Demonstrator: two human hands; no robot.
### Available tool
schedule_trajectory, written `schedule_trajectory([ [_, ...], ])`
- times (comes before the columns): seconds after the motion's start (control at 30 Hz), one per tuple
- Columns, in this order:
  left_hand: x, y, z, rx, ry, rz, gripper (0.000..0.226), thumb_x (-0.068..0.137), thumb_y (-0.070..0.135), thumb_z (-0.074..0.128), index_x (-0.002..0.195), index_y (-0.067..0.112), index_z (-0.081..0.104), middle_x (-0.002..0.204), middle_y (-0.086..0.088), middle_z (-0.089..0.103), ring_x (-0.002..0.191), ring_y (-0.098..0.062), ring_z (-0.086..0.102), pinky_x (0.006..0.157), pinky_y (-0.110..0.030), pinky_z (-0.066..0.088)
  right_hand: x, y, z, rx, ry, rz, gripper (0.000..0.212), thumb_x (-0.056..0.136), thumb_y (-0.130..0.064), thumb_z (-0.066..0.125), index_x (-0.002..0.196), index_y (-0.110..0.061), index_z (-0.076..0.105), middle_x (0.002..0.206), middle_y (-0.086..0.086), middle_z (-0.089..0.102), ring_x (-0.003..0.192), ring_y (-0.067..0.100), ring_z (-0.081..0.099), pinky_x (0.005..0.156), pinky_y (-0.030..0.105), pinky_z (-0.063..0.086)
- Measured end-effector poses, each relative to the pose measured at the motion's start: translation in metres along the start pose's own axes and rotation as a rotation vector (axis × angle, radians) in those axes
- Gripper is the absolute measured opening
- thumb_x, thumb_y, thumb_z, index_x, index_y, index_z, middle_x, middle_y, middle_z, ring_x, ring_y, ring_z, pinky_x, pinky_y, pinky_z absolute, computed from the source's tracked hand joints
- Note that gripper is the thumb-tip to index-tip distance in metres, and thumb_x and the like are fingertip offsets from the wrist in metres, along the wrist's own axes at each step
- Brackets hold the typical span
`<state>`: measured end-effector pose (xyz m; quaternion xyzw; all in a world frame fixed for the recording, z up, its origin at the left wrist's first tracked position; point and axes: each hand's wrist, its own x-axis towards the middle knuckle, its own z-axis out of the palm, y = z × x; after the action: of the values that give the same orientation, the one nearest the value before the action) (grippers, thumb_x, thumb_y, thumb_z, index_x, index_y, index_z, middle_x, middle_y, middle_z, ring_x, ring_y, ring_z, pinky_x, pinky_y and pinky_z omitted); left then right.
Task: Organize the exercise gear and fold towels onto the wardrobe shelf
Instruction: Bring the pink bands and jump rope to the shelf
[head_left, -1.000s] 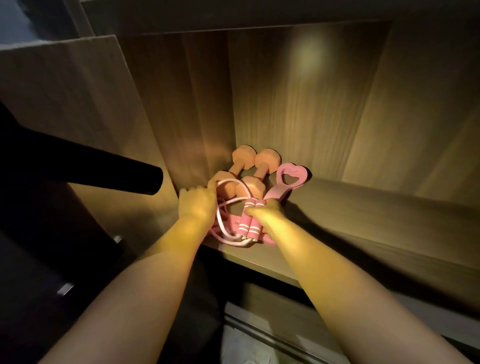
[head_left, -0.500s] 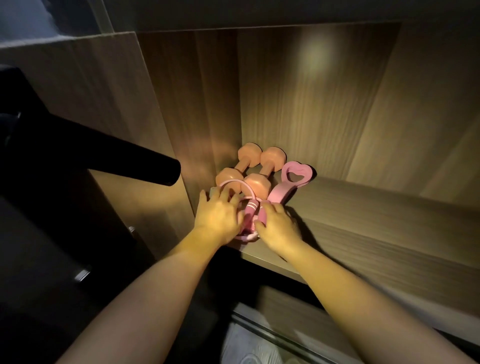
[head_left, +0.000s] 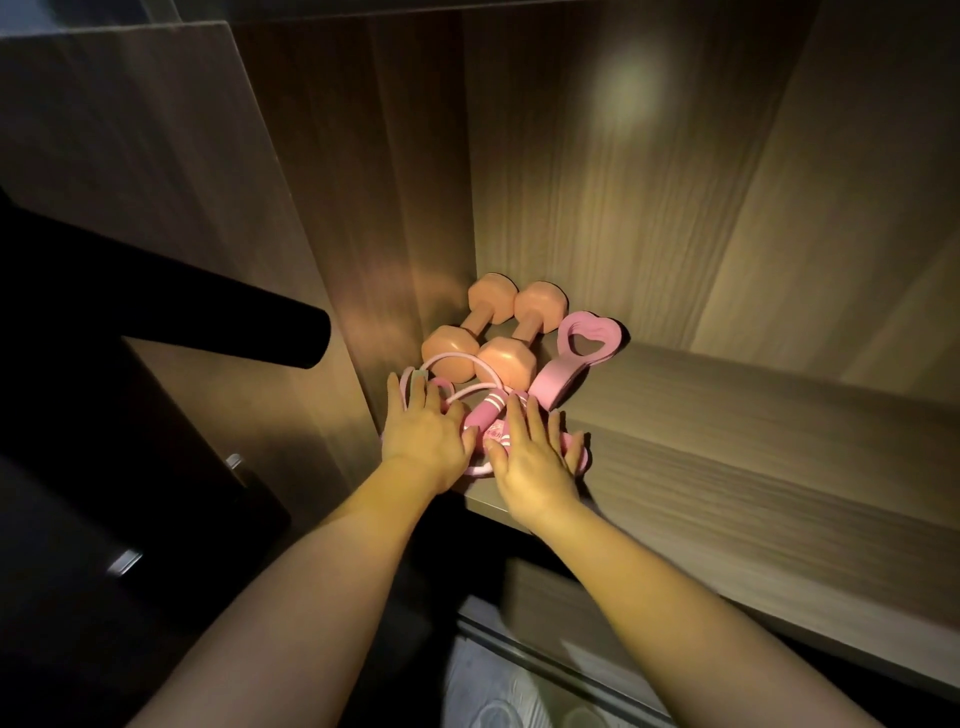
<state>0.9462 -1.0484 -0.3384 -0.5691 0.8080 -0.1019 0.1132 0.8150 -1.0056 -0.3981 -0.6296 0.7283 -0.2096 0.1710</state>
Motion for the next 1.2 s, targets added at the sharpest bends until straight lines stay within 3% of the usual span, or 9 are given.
schedule_trajectory([
  [0.17,-0.004,0.005,0.001,-0.039,0.055,0.008,0.056,0.102,0.050,0.014,0.149,0.027,0.033,0.159,-0.006,0.028,0.150,-0.033,0.007,0.109,-0.065,-0.016,-0.004,0.016,-0.017,-0.009,0.018,0.042,0.057,0.100,-0.050,0.020,0.154,-0.035,0.011,0.163,-0.009,0.009,0.150,0.027,0.003,0.115,0.058,-0.003],
  [0.3,-0.007,0.008,0.004,-0.112,0.032,0.035,0.050,0.101,0.048,0.021,0.137,0.024,0.047,0.144,-0.004,0.050,0.145,-0.030,0.025,0.109,-0.067,-0.018,-0.019,0.031,-0.028,0.052,0.105,0.001,0.054,0.094,-0.027,0.049,0.147,-0.021,0.038,0.152,0.002,0.035,0.137,0.027,0.035,0.109,0.040,0.033],
  [0.4,-0.009,0.008,0.003,-0.167,0.024,0.036,0.042,0.100,0.045,0.025,0.121,0.023,0.054,0.121,-0.002,0.064,0.133,-0.028,0.044,0.111,-0.067,-0.012,-0.023,0.034,-0.030,0.133,0.109,-0.016,0.049,0.088,-0.013,0.060,0.137,-0.013,0.049,0.140,0.005,0.045,0.124,0.025,0.047,0.097,0.033,0.041],
  [0.63,-0.012,0.006,0.003,-0.178,0.058,0.019,0.037,0.101,0.041,0.029,0.120,0.024,0.055,0.114,0.002,0.066,0.129,-0.024,0.047,0.112,-0.068,-0.009,-0.020,0.035,-0.032,0.123,0.078,-0.048,0.045,0.092,-0.010,0.058,0.136,-0.005,0.049,0.142,0.008,0.043,0.128,0.027,0.045,0.105,0.034,0.037],
  [0.77,-0.026,0.009,-0.009,-0.187,0.134,0.004,0.041,0.100,0.041,0.036,0.132,0.020,0.050,0.138,-0.004,0.054,0.144,-0.029,0.028,0.113,-0.065,-0.011,-0.035,0.038,-0.049,-0.016,0.020,-0.041,0.052,0.094,-0.020,0.053,0.144,-0.009,0.040,0.150,0.005,0.033,0.133,0.026,0.039,0.107,0.037,0.038],
  [0.93,-0.070,0.018,-0.035,-0.191,0.233,0.047,0.052,0.099,0.044,0.037,0.144,0.019,0.040,0.152,-0.005,0.041,0.147,-0.026,0.022,0.113,-0.063,-0.007,-0.079,0.037,-0.092,-0.239,0.089,-0.023,0.051,0.096,-0.030,0.048,0.144,-0.014,0.039,0.149,0.006,0.039,0.137,0.026,0.035,0.111,0.042,0.032],
  [1.0,-0.095,0.025,-0.043,-0.280,0.249,0.052,0.052,0.100,0.042,0.038,0.145,0.016,0.041,0.152,-0.008,0.040,0.145,-0.028,0.026,0.116,-0.061,0.000,-0.101,0.036,-0.108,-0.267,0.049,0.008,0.054,0.098,-0.032,0.043,0.148,-0.016,0.031,0.155,0.003,0.030,0.146,0.026,0.022,0.116,0.048,0.022],
  [1.07,-0.123,0.030,-0.048,-0.308,0.346,0.087,0.048,0.098,0.041,0.044,0.136,0.014,0.053,0.142,-0.009,0.052,0.136,-0.027,0.042,0.116,-0.063,0.006,-0.125,0.035,-0.122,-0.290,0.017,0.036,0.056,0.099,-0.034,0.040,0.151,-0.018,0.026,0.159,0.002,0.023,0.149,0.025,0.012,0.118,0.050,0.013],
  [1.2,-0.189,0.043,-0.060,-0.351,0.361,0.087,0.048,0.096,0.048,0.043,0.138,0.025,0.047,0.136,0.005,0.056,0.134,-0.019,0.043,0.115,-0.062,0.000,-0.190,0.031,-0.142,-0.339,0.032,0.059,0.056,0.100,-0.036,0.037,0.153,-0.021,0.022,0.161,0.004,0.019,0.150,0.026,0.008,0.119,0.052,0.006],
])
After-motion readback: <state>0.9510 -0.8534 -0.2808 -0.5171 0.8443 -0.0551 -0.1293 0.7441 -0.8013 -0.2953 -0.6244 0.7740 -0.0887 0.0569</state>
